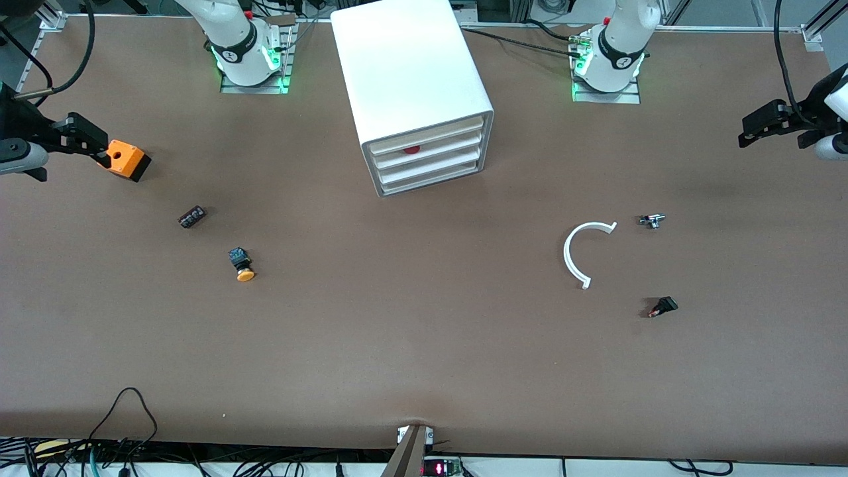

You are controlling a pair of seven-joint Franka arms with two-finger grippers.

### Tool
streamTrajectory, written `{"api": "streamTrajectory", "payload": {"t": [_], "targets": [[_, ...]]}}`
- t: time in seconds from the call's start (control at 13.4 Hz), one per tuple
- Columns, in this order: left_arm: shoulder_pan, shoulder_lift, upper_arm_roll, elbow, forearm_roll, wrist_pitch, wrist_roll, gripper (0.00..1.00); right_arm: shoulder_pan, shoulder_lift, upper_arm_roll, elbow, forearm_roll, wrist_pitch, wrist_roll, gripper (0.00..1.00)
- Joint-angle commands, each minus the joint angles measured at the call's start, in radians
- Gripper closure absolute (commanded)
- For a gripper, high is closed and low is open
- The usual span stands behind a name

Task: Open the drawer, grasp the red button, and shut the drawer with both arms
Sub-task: 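Move the left gripper toward the white cabinet's drawer handle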

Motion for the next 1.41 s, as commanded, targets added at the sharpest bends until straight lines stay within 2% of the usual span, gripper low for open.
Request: {"api": "streamTrajectory", "payload": {"t": [0.0,0.45,0.89,1.04,1.19,1.34], "targets": [[-0.008,-0.033,0.005,-0.027,0.020,0.006,0.023,0.00,-0.012,0.006,0.003,0.020,0.061,0.003,0.010,0.00],[-0.014,-0.001,-0.012,-0.015,0.003,-0.037,0.087,0.00,-0.012,0.005,0.003,0.020,0.061,0.000,0.005,0.00],[-0.014,0.143,-0.112,-0.012,-0.187,-0.076,0.090,0.00,-0.012,0.005,0.003,0.020,0.061,0.000,0.005,0.00],[-0.011,0.196,-0.116,-0.013,-0.256,-0.114,0.112,0.00,-0.012,0.005,0.003,0.020,0.058,0.000,0.005,0.00],[-0.011,0.262,-0.116,-0.008,-0.322,-0.123,0.212,0.00,-0.012,0.006,0.003,0.020,0.052,0.002,0.007,0.00],[-0.011,0.328,-0.116,-0.007,-0.426,-0.123,0.254,0.00,-0.017,0.006,0.001,0.020,0.050,0.005,0.007,0.00]]}}
